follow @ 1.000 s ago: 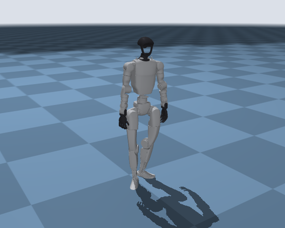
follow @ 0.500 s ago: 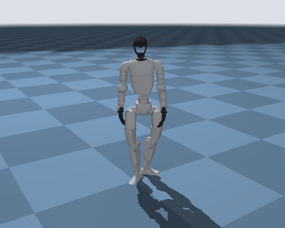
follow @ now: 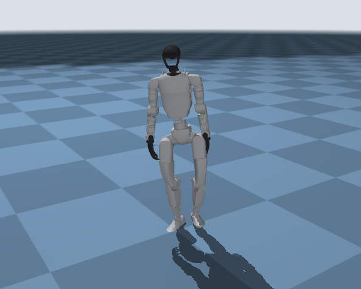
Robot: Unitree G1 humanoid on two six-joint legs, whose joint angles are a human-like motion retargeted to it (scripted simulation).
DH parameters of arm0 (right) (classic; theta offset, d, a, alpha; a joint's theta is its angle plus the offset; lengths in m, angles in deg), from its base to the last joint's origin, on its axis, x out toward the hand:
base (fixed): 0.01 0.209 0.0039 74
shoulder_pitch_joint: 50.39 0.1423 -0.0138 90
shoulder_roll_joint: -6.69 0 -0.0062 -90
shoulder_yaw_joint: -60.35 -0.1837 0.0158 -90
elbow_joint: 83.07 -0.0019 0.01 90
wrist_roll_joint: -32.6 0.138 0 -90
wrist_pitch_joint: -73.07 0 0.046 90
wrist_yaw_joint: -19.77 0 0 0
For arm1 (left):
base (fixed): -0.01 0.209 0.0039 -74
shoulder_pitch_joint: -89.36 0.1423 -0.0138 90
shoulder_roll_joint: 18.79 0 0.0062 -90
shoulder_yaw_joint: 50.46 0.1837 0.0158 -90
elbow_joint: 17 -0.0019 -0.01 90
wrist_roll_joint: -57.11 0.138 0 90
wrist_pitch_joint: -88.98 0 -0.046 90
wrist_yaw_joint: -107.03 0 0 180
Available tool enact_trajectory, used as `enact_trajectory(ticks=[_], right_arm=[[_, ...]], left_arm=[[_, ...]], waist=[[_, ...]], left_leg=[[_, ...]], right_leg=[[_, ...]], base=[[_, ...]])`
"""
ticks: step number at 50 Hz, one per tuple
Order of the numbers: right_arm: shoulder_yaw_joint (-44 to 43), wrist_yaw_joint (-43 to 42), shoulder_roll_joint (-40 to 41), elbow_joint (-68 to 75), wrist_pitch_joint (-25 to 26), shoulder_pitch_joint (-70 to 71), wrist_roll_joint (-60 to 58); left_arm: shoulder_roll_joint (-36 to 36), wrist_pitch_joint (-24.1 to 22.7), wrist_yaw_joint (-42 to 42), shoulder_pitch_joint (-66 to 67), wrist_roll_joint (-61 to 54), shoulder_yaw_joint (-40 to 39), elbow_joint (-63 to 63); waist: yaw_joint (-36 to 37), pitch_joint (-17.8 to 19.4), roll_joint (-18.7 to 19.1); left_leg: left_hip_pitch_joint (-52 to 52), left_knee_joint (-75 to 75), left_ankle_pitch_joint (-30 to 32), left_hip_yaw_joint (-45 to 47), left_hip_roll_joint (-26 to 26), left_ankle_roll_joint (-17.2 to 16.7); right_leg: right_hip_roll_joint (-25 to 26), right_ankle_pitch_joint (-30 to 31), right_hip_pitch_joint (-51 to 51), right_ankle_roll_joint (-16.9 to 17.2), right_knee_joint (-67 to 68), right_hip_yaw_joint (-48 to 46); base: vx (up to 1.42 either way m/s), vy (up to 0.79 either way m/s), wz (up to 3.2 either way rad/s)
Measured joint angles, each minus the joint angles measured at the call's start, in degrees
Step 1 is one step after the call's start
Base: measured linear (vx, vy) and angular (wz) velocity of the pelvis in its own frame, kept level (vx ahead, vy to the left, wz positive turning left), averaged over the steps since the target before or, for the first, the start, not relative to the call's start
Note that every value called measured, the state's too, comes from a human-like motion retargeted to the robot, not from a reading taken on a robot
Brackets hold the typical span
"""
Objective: In place motions
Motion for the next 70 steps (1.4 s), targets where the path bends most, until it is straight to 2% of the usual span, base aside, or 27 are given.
enact_trajectory(ticks=[2, 3, 5, 7, 10, 12, 17, 22, 26, 34, 35, 37, 40, 43, 45, 46, 49, 52, 55, 57, 60, 62, 66, 68, 70], right_arm=[[0.0, -0.1, -0.3, 1.1, 0.3, -0.1, -0.2], [0.2, 0.0, -0.2, 1.7, 0.4, 0.0, -0.5], [0.3, -0.1, -0.1, 3.0, 1.2, -0.3, -1.6], [1.1, -0.9, 1.0, 3.5, 2.0, -0.7, -1.2], [0.3, -2.4, 2.0, 3.6, 0.7, -1.1, 3.3], [0.5, -1.6, 2.3, 3.8, -0.2, -1.6, 5.6], [0.6, -0.8, 2.8, 5.2, 1.5, -2.9, 2.3], [2.0, 0.1, 2.8, 3.6, 1.0, -1.7, 1.1], [2.0, 0.0, 2.8, 1.9, 0.1, -1.5, 1.9], [2.3, -1.3, 2.3, 1.5, -1.2, -0.5, 5.8], [2.4, -1.4, 2.3, 1.7, -1.2, -0.5, 6.1], [2.7, -1.8, 2.4, 2.1, -1.1, -0.7, 6.5], [2.1, -3.0, 2.6, 3.1, -0.8, -0.9, 6.6], [0.8, -4.4, 2.7, 4.0, -0.5, -1.2, 5.4], [0.0, -5.1, 2.6, 4.4, -0.5, -2.1, 5.1], [-0.1, -5.2, 2.4, 4.7, -0.5, -2.4, 5.7], [0.0, -4.1, 1.7, 6.7, 0.0, -2.1, 7.4], [-0.5, -2.5, 0.9, 7.8, 0.7, -1.8, 6.0], [-0.6, -2.6, 0.0, 6.3, 0.7, -3.0, 2.8], [-1.2, -3.5, -0.6, 5.0, 0.4, -4.1, 1.3], [-1.8, -4.1, -1.6, 4.5, -0.3, -4.8, 1.7], [-2.2, -3.8, -2.1, 4.8, -0.3, -4.5, 2.7], [-3.7, -3.9, -3.1, 5.9, 0.5, -4.5, 3.6], [-4.3, -4.6, -3.4, 6.0, 0.8, -4.9, 3.4], [-4.8, -5.4, -3.7, 5.5, 0.7, -5.5, 3.0]], left_arm=[[0.2, -0.1, 0.1, 0.4, -0.1, 0.2, 0.1], [-0.1, -0.2, 0.2, 0.8, 0.0, 0.0, 0.1], [0.2, -0.3, 0.5, 2.2, 0.1, -0.4, 0.1], [0.1, 0.1, 1.1, 2.7, 0.6, -1.7, -0.8], [-0.2, 0.5, 0.7, 1.8, 0.6, -1.2, -0.8], [-0.6, 0.4, 0.8, 1.3, 0.8, -0.9, -0.2], [-0.2, 0.2, 1.5, 2.2, 0.2, -0.9, 1.2], [-0.2, 0.1, 2.4, 1.3, -0.9, -1.6, 1.9], [-0.2, 0.0, 2.0, 1.7, -0.5, -1.2, 1.8], [-0.5, 0.2, 2.3, 1.3, 0.9, -1.5, 1.0], [-0.7, 0.1, 2.4, 1.3, 1.2, -1.6, 1.2], [-1.3, 0.1, 2.8, 1.1, 1.8, -1.6, 1.5], [-2.0, 0.1, 2.9, 0.4, 2.1, -1.6, 1.4], [-2.4, -0.5, 2.9, -0.8, 0.9, -1.8, 0.9], [-2.5, -0.6, 3.6, -1.4, 0.2, -1.8, 1.0], [-2.4, -0.5, 3.8, -1.9, 0.0, -1.7, 1.3], [-2.2, -0.7, 4.5, -3.3, -0.7, -1.6, 3.3], [-1.5, -1.9, 4.5, -3.4, -2.4, -0.8, 5.3], [-1.2, -2.9, 4.1, -2.3, -3.5, -0.2, 5.5], [-1.2, -2.9, 3.9, -1.3, -3.1, -0.1, 4.9], [-1.9, -2.5, 3.5, -0.3, -2.1, -1.0, 3.3], [-2.4, -2.0, 3.1, -0.3, -1.7, -2.0, 2.2], [-3.4, -1.3, 2.0, -0.1, -2.7, -4.7, -0.5], [-4.0, -1.2, 1.5, 0.2, -3.7, -6.0, -1.4], [-4.5, -1.2, 1.2, 1.1, -4.5, -6.9, -1.7]], waist=[[2.6, 1.0, 1.7], [3.7, 1.6, 1.8], [0.3, -0.1, 2.7], [-2.2, -1.5, 2.7], [-3.8, -0.2, 2.6], [-2.5, 0.3, 2.5], [-0.6, -2.3, 1.9], [-1.3, -0.6, 1.5], [-1.2, -1.0, 1.5], [-3.1, -2.3, 3.7], [-3.7, -2.4, 4.0], [-4.9, -2.1, 4.1], [-8.3, -1.1, 3.6], [-11.7, -1.6, 3.6], [-14.4, -2.3, 4.8], [-14.1, -1.6, 4.6], [-8.7, 2.0, 2.3], [-3.8, 5.2, 1.6], [1.6, 5.3, 1.3], [2.1, 4.5, 1.6], [2.0, 3.9, 2.2], [2.1, 4.2, 2.5], [2.6, 3.9, 2.7], [3.2, 3.0, 2.5], [3.7, 1.9, 1.8]], left_leg=[[1.6, -10.2, 6.4, -4.9, -2.6, -0.4], [3.2, -12.3, 8.0, -5.1, -2.2, 0.9], [4.4, -14.0, 8.3, -4.9, -2.3, 1.3], [4.2, -16.3, 10.1, -7.4, -3.9, 1.3], [5.5, -17.9, 10.9, -8.6, -4.2, 1.3], [7.2, -19.1, 10.7, -8.0, -4.2, 1.3], [7.6, -20.0, 10.1, -7.1, -4.2, 1.3], [8.0, -18.5, 8.7, -6.5, -4.0, 1.3], [7.5, -17.6, 7.8, -6.5, -4.1, 1.3], [3.0, -14.8, 7.2, -11.3, -2.6, 0.9], [2.5, -14.6, 7.4, -12.6, -2.3, 0.7], [1.6, -14.1, 8.0, -15.7, -2.3, 0.3], [0.2, -13.0, 9.5, -23.1, -4.0, -0.2], [-3.6, -11.0, 11.0, -30.6, -6.4, -1.1], [-5.3, -10.6, 12.0, -35.2, -7.3, -1.6], [-5.4, -10.5, 12.7, -36.3, -7.8, -1.9], [-4.2, -10.7, 14.5, -36.9, -9.4, -3.1], [-2.8, -11.1, 15.4, -39.4, -10.7, -4.7], [-3.2, -12.0, 14.8, -39.6, -11.2, -5.9], [-4.1, -12.8, 13.7, -39.4, -11.2, -7.1], [-5.5, -14.5, 10.5, -35.4, -9.5, -9.8], [-5.8, -15.2, 8.2, -29.4, -7.2, -11.7], [-4.9, -15.9, 5.0, -5.0, 0.4, -17.8], [-3.2, -15.4, 6.1, 9.0, 4.1, -21.1], [-0.6, -14.3, 8.6, 22.1, 6.6, -22.7]], right_leg=[[3.0, -0.2, 1.2, -0.7, -0.1, 2.2], [4.7, -0.9, 2.3, -1.7, 0.0, 3.5], [3.8, -0.6, 2.5, -0.3, 0.1, 1.7], [4.1, -0.8, 2.2, -0.4, 0.2, 1.4], [4.3, -1.2, 3.5, -0.4, 0.3, 0.0], [4.9, -1.6, 4.3, -0.4, 0.5, 0.8], [5.0, -1.8, 3.8, 0.3, 0.7, 1.8], [4.8, -1.8, 4.4, 0.7, 1.0, 2.3], [4.6, -2.1, 4.2, 1.3, 1.6, 2.6], [4.6, -5.7, 0.2, 1.5, 10.3, 0.8], [4.9, -5.7, -0.7, 1.1, 11.9, 2.0], [6.7, -4.7, -3.0, 1.0, 14.2, 11.4], [11.5, -3.3, -5.0, 5.1, 15.1, 33.9], [12.6, -3.7, -5.5, 8.1, 13.3, 43.0], [11.5, -5.1, -5.7, 8.9, 12.1, 38.4], [10.8, -5.6, -5.1, 8.1, 11.5, 36.0], [9.6, -5.8, -1.9, 6.0, 9.7, 32.1], [8.3, -5.5, 0.3, 6.1, 8.8, 27.0], [7.0, -5.4, 1.6, 5.9, 7.3, 22.8], [6.4, -5.8, 2.2, 5.5, 6.5, 17.3], [5.3, -6.8, 3.1, 5.6, 5.8, 7.9], [5.0, -7.4, 4.1, 5.8, 5.3, 3.0], [4.3, -8.8, 6.6, 7.1, 3.8, -9.5], [3.8, -9.4, 7.4, 8.0, 3.4, -15.8], [3.0, -9.9, 8.0, 8.9, 3.0, -21.0]], base=[[0.16, -0.17, -1.29], [0.25, -0.23, -0.87], [0.24, 0.09, 0.31], [0.18, -0.03, 0.49], [0.01, -0.03, 0.28], [0.16, -0.08, -0.37], [0.22, -0.01, -0.16], [0.00, 0.00, 0.00], [0.09, 0.03, 0.01], [0.04, 0.00, 0.48], [0.06, -0.09, 1.08], [0.06, -0.13, 1.48], [0.01, -0.14, 2.32], [-0.02, -0.12, 2.72], [0.06, -0.16, 2.90], [0.07, -0.14, 2.31], [-0.04, -0.04, 1.15], [0.04, 0.02, 1.36], [0.19, 0.09, 1.39], [0.28, 0.14, 2.27], [0.21, 0.18, 2.69], [0.11, 0.20, 2.38], [0.14, 0.24, 2.79], [0.19, 0.19, 2.85], [0.29, 0.25, 2.71]])
